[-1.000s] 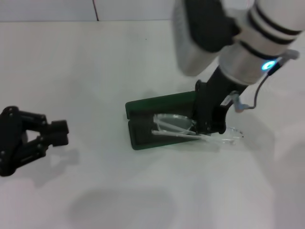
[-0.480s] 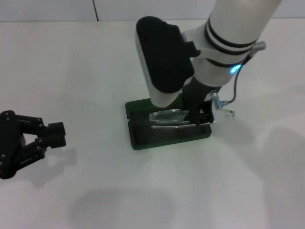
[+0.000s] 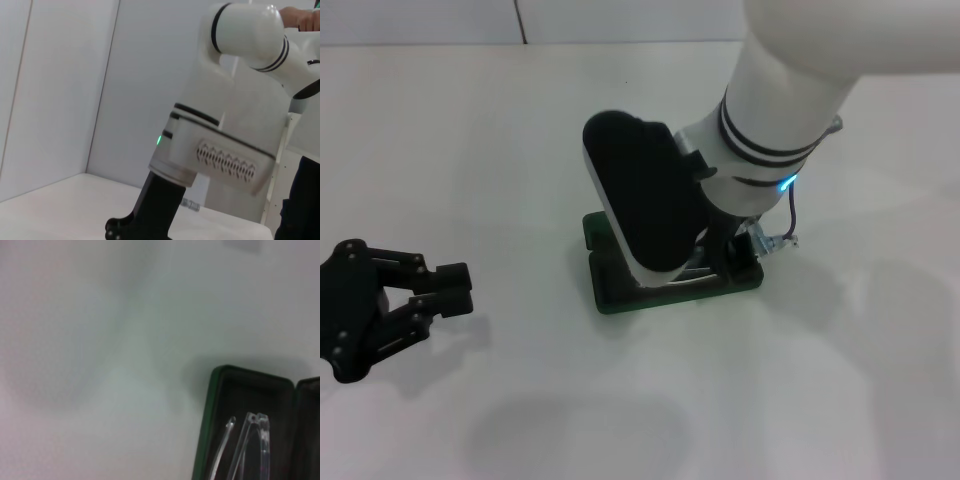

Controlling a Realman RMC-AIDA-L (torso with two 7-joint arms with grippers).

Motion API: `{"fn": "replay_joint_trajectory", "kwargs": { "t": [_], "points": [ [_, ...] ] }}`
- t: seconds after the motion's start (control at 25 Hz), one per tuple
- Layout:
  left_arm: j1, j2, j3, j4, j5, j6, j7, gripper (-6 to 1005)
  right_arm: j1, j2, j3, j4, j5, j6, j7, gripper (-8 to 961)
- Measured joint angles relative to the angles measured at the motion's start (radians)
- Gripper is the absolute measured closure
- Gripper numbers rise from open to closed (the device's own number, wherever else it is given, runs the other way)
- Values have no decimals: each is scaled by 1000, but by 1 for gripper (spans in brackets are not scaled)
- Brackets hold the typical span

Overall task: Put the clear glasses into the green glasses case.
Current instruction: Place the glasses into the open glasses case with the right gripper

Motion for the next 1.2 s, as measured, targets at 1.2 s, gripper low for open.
{"fn": "replay_joint_trajectory", "kwargs": {
  "t": [1.2],
  "points": [
    [-1,-6,-1,-13,0,-13,2,819,4,0,-102,35,-24,167,-7,821]
  ]
}}
